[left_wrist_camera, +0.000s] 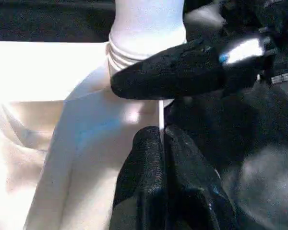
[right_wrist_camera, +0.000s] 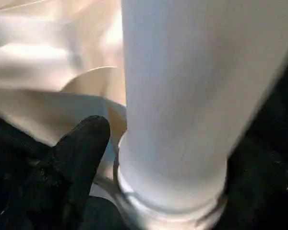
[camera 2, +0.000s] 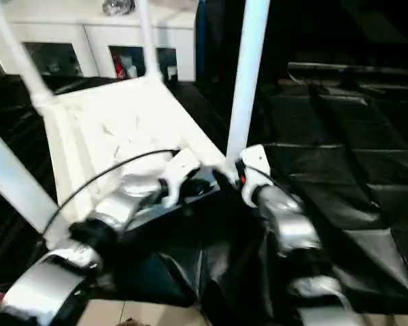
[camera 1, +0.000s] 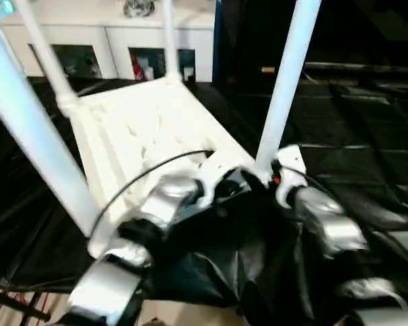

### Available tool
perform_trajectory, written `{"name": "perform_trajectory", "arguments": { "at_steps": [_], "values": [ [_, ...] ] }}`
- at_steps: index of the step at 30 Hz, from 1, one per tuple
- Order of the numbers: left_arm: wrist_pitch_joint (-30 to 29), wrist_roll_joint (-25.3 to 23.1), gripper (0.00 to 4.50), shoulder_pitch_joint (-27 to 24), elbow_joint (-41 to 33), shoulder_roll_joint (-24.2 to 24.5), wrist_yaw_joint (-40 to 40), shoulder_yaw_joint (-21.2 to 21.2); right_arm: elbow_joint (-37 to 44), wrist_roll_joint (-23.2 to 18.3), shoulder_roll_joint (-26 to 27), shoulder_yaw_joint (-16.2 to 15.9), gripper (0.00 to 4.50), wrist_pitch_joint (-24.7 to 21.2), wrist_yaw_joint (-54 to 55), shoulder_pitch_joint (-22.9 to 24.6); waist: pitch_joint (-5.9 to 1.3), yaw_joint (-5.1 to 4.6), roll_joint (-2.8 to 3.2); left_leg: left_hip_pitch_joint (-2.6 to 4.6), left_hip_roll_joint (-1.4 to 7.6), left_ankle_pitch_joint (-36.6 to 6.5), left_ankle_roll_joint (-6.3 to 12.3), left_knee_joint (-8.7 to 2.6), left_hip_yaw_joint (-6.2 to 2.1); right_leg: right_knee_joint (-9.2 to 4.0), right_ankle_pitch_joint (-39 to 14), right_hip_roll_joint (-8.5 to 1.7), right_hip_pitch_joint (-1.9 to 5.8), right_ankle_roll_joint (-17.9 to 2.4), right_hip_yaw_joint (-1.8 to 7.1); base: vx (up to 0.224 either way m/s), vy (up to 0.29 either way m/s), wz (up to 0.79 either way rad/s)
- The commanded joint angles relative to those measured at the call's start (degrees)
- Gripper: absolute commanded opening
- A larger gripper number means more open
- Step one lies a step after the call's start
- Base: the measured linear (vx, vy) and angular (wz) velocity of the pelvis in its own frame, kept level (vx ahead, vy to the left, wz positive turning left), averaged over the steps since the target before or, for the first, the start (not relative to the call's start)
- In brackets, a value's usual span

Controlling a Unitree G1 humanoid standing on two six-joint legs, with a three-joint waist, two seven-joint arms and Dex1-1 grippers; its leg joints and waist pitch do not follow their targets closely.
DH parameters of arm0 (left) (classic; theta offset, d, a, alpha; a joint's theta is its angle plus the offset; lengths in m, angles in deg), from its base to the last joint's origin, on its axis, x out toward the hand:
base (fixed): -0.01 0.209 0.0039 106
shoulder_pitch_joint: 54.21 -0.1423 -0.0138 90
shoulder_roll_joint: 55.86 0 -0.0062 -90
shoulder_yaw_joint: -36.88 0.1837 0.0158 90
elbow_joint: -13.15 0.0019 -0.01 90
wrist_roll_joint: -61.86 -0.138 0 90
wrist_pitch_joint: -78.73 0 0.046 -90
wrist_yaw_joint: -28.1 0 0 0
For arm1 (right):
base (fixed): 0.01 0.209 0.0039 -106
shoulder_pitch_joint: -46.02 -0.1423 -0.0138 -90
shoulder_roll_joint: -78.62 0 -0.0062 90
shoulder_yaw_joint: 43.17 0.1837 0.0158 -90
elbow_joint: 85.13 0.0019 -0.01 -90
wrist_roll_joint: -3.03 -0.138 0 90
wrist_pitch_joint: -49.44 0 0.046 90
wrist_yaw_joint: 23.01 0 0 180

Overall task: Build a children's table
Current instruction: Rotate leg to tighten

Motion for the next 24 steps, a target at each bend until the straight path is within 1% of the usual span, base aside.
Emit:
{"name": "perform_trajectory", "arguments": {
  "at_steps": [1, 3, 5, 6, 7, 8, 9, 10, 13, 15, 16, 17, 19, 20, 21, 22, 23, 24],
  "values": [
    [3.68, 3.48, 0.00, -0.88, -4.46, -0.34, -7.25, 1.45, 2.05, 0.35, -0.81, -3.33, 3.85, 0.70, -6.42, 0.72, -3.24, 0.36, -1.08, 0.39, 3.19, -14.18, 4.16, -4.30, -0.93, -4.29, -19.77, -4.25, 2.99, -10.46, 2.95, 0.000, 0.000, 0.00],
    [2.72, 4.54, 0.00, -2.26, -7.22, 1.39, -10.76, 1.72, 3.22, -0.26, -3.03, -3.35, 3.85, 0.47, -9.86, 1.13, -3.24, 0.61, -0.99, 0.42, 3.28, -14.65, 3.99, -4.36, -0.93, -4.13, -19.37, -4.25, 2.97, -10.70, 2.97, 0.000, 0.000, 0.00],
    [2.38, 4.91, 0.00, -2.88, -8.52, 2.28, -12.23, 1.99, 3.78, -0.60, -4.03, -3.46, 3.85, 0.51, -11.53, 1.33, -3.31, 0.71, -0.87, 0.50, 3.39, -14.55, 3.81, -4.38, -0.93, -3.95, -18.40, -4.23, 2.86, -11.29, 3.00, 0.000, 0.000, 0.00],
    [1.90, 5.38, 0.00, -3.60, -9.93, 3.16, -13.69, 2.20, 4.14, -0.79, -5.06, -3.72, 3.85, 0.64, -12.99, 1.49, -3.31, 0.66, -1.20, 0.38, 3.36, -14.36, 3.87, -4.35, -0.85, -3.96, -18.24, -4.23, 2.93, -11.35, 3.00, 0.000, 0.000, 0.00],
    [0.96, 6.11, 0.00, -4.76, -12.27, 4.66, -15.97, 2.56, 4.52, -1.09, -6.53, -4.10, 3.85, 0.91, -15.25, 1.70, -3.29, 0.83, -1.04, 0.47, 3.40, -13.94, 3.97, -4.31, -0.81, -3.89, -17.88, -4.21, 2.84, -11.47, 3.05, 0.000, 0.000, 0.00],
    [0.58, 6.26, 0.00, -5.20, -13.11, 5.16, -16.72, 2.65, 4.49, -1.10, -6.98, -4.27, 3.85, 1.16, -15.93, 1.72, -3.42, 0.96, -0.93, 0.48, 3.53, -13.73, 3.84, -4.26, -0.90, -3.58, -17.21, -4.33, 2.93, -11.76, 3.03, 0.000, 0.000, 0.00],
    [-0.22, 6.55, 0.00, -6.08, -14.73, 6.22, -18.21, 2.89, 4.59, -1.24, -7.82, -4.63, 3.85, 1.40, -17.46, 1.81, -3.39, 0.89, -1.02, 0.28, 3.49, -12.95, 4.27, -4.19, -0.76, -3.46, -15.72, -4.25, 2.88, -12.34, 3.10, 0.000, 0.000, 0.00],
    [-0.37, 6.62, 0.00, -6.30, -15.12, 6.48, -18.58, 2.96, 4.67, -1.31, -8.02, -4.73, 3.85, 1.48, -17.89, 1.85, -3.35, 0.92, -1.12, 0.24, 3.38, -12.82, 4.43, -4.16, -0.70, -3.57, -15.97, -4.21, 2.88, -12.25, 3.06, 0.000, 0.000, 0.00],
    [-1.10, 7.00, 0.00, -7.14, -16.69, 7.34, -19.84, 3.08, 5.10, -2.11, -8.31, -4.65, 3.85, 1.32, -19.52, 2.02, -3.35, 1.06, -0.97, 0.30, 3.43, -12.48, 4.42, -4.16, -0.74, -3.55, -16.51, -4.19, 2.82, -12.24, 3.02, 0.000, 0.000, 0.00],
    [-2.27, 7.36, 0.00, -7.95, -18.30, 8.10, -21.07, 3.23, 6.45, -3.65, -8.20, -4.38, 3.58, 0.39, -21.80, 2.40, -3.35, 1.12, -0.95, 0.34, 3.45, -12.89, 4.15, -4.18, -0.73, -3.62, -17.18, -4.15, 2.77, -12.00, 3.03, 0.000, 0.000, 0.00],
    [-2.42, 7.41, 0.00, -8.04, -18.51, 8.21, -21.22, 3.26, 6.63, -3.81, -8.19, -4.38, 3.51, 0.25, -22.11, 2.44, -3.35, 1.19, -1.05, 0.35, 3.49, -12.97, 4.16, -4.21, -0.76, -3.61, -17.20, -4.19, 2.82, -11.95, 3.02, 0.000, 0.000, 0.00],
    [-2.64, 7.49, 0.00, -8.14, -18.74, 8.30, -21.34, 3.28, 6.74, -3.81, -8.08, -4.44, 3.48, 0.31, -22.22, 2.54, -3.33, 1.29, -0.99, 0.36, 3.46, -12.92, 4.16, -4.23, -0.74, -3.62, -17.33, -4.11, 2.77, -11.81, 3.04, 0.000, 0.000, 0.00],
    [-3.35, 7.79, 0.00, -8.47, -19.62, 8.60, -21.47, 3.53, 6.58, -4.00, -8.05, -4.74, 3.27, 0.33, -22.44, 2.69, -3.32, 1.33, -0.98, 0.35, 3.45, -12.98, 3.86, -4.29, -0.80, -3.66, -17.85, -4.19, 2.76, -11.56, 3.04, 0.000, 0.000, 0.00],
    [-3.39, 7.80, 0.00, -8.49, -19.66, 8.62, -21.49, 3.55, 6.57, -4.02, -8.04, -4.76, 3.27, 0.32, -22.47, 2.70, -3.35, 1.28, -1.01, 0.37, 3.43, -12.99, 3.77, -4.27, -0.80, -3.63, -17.79, -4.20, 2.76, -11.58, 3.05, 0.000, 0.000, 0.00],
    [-3.72, 7.91, 0.00, -8.61, -20.03, 8.74, -21.52, 3.66, 6.51, -4.13, -8.03, -4.83, 3.11, 0.38, -22.66, 2.78, -3.37, 1.27, -1.00, 0.34, 3.40, -12.78, 3.70, -4.24, -0.81, -3.59, -17.50, -4.21, 2.79, -11.66, 3.05, 0.000, 0.000, 0.00],
    [-3.97, 8.00, 0.00, -8.67, -20.26, 8.81, -21.57, 3.72, 6.53, -4.23, -7.99, -4.86, 3.11, 0.39, -22.83, 2.88, -3.35, 1.23, -1.01, 0.31, 3.38, -12.71, 3.74, -4.23, -0.80, -3.58, -17.36, -4.17, 2.79, -11.69, 3.04, 0.000, 0.000, 0.00],
    [-4.31, 8.03, 0.00, -8.80, -20.63, 8.91, -21.63, 3.80, 6.80, -4.63, -7.98, -4.93, 3.01, 0.20, -23.11, 3.11, -3.37, 1.21, -1.02, 0.33, 3.37, -12.54, 3.78, -4.21, -0.78, -3.57, -17.11, -4.17, 2.80, -11.77, 3.05, 0.000, 0.000, 0.00],
    [-4.46, 8.01, 0.00, -8.83, -20.75, 8.89, -21.62, 3.82, 7.07, -4.90, -7.96, -4.92, 2.93, -0.04, -23.24, 3.28, -3.41, 1.22, -0.81, 0.27, 3.36, -12.21, 3.82, -4.17, -0.81, -3.51, -16.63, -4.15, 2.83, -11.84, 3.05, 0.000, 0.000, 0.00]
  ]
}}
